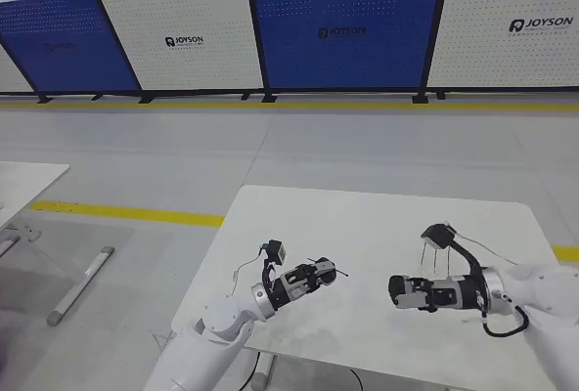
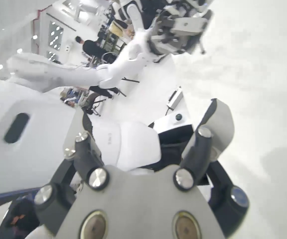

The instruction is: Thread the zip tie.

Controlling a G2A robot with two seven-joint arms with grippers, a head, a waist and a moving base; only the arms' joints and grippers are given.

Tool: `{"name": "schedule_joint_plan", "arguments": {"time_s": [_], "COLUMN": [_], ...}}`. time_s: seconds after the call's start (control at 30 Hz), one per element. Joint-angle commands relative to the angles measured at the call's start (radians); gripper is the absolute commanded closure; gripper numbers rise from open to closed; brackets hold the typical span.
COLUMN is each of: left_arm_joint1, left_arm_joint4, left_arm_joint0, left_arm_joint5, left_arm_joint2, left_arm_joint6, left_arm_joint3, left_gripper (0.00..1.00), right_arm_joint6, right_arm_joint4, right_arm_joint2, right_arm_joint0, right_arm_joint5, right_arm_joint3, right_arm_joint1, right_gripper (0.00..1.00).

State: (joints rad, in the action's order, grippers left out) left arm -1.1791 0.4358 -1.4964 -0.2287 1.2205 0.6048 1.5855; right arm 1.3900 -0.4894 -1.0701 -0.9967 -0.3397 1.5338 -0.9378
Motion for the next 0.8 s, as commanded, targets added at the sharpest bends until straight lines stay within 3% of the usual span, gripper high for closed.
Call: {"name": "schedule_joint_plan", "arguments": {"time_s": [0.0, 0.07, 0.13, 0.23, 0.33, 0.7, 0.77], "left_arm_joint1": [0.0, 0.0, 0.0, 0.0, 0.0, 0.0, 0.0], "left_arm_joint4": [0.0, 0.0, 0.0, 0.0, 0.0, 0.0, 0.0], "left_arm_joint0": [0.0, 0.0, 0.0, 0.0, 0.0, 0.0, 0.0], "left_arm_joint5": [0.0, 0.0, 0.0, 0.0, 0.0, 0.0, 0.0], "left_arm_joint2": [0.0, 0.0, 0.0, 0.0, 0.0, 0.0, 0.0], "left_arm_joint6": [0.0, 0.0, 0.0, 0.0, 0.0, 0.0, 0.0], "left_arm_joint3": [0.0, 0.0, 0.0, 0.0, 0.0, 0.0, 0.0], "left_gripper": [1.0, 1.0, 1.0, 1.0, 1.0, 1.0, 1.0], "right_arm_joint6": [0.0, 0.0, 0.0, -0.003, -0.025, -0.033, -0.067], "right_arm_joint4": [0.01, 0.056, 0.101, 0.185, 0.274, 0.284, 0.325], "right_arm_joint2": [-0.023, -0.045, -0.063, -0.071, -0.049, -0.045, -0.031], "right_arm_joint0": [0.025, 0.037, 0.044, 0.053, 0.067, 0.071, 0.066], "right_arm_joint5": [0.0, 0.006, 0.045, 0.158, 0.237, 0.247, 0.275], "right_arm_joint3": [-0.046, -0.083, -0.079, -0.058, -0.035, -0.036, -0.034], "right_arm_joint1": [0.065, 0.109, 0.131, 0.147, 0.146, 0.146, 0.144], "right_gripper": [0.0, 0.0, 0.0, 0.0, 0.0, 0.0, 0.0]}}
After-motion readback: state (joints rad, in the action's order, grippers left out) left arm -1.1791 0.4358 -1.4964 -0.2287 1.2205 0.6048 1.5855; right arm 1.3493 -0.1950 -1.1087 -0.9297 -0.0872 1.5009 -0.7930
